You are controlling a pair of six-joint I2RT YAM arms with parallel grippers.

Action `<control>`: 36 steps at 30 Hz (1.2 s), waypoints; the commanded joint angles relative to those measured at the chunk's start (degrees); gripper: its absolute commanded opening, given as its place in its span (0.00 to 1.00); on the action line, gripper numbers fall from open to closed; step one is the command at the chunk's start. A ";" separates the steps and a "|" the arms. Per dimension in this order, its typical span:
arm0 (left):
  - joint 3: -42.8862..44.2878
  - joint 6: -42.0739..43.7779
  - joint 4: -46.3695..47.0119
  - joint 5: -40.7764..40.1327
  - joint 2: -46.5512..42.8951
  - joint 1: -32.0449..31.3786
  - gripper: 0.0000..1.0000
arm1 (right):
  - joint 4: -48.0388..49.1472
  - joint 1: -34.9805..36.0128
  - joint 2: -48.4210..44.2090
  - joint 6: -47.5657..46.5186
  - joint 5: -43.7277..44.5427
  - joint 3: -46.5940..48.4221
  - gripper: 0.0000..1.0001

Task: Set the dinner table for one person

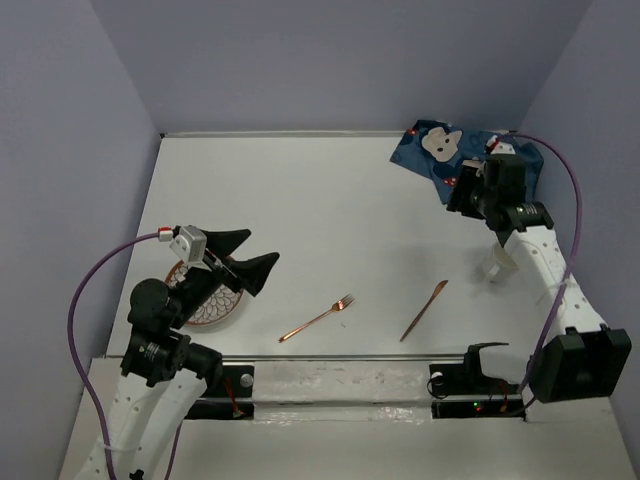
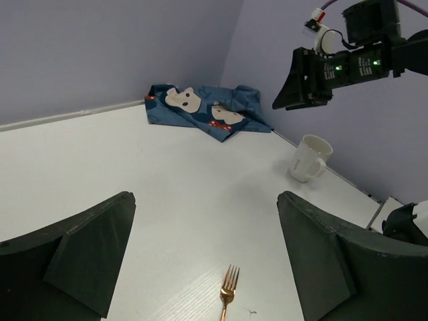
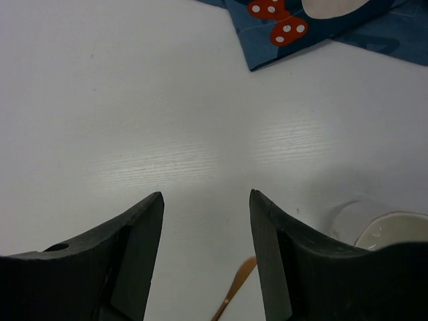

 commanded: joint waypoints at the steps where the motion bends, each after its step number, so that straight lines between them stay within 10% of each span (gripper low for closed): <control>1: 1.83 0.78 0.91 0.56 0.79 -0.43 0.99 | 4.28 2.09 5.69 -2.24 4.92 4.83 0.60; 21: 2.71 0.08 -2.95 -5.15 2.99 -2.01 0.99 | -1.26 3.85 45.15 -10.68 10.03 33.21 0.53; 36: 2.89 0.87 -3.92 -7.00 3.95 -3.15 0.78 | -7.76 3.85 64.85 -13.40 20.75 49.92 0.51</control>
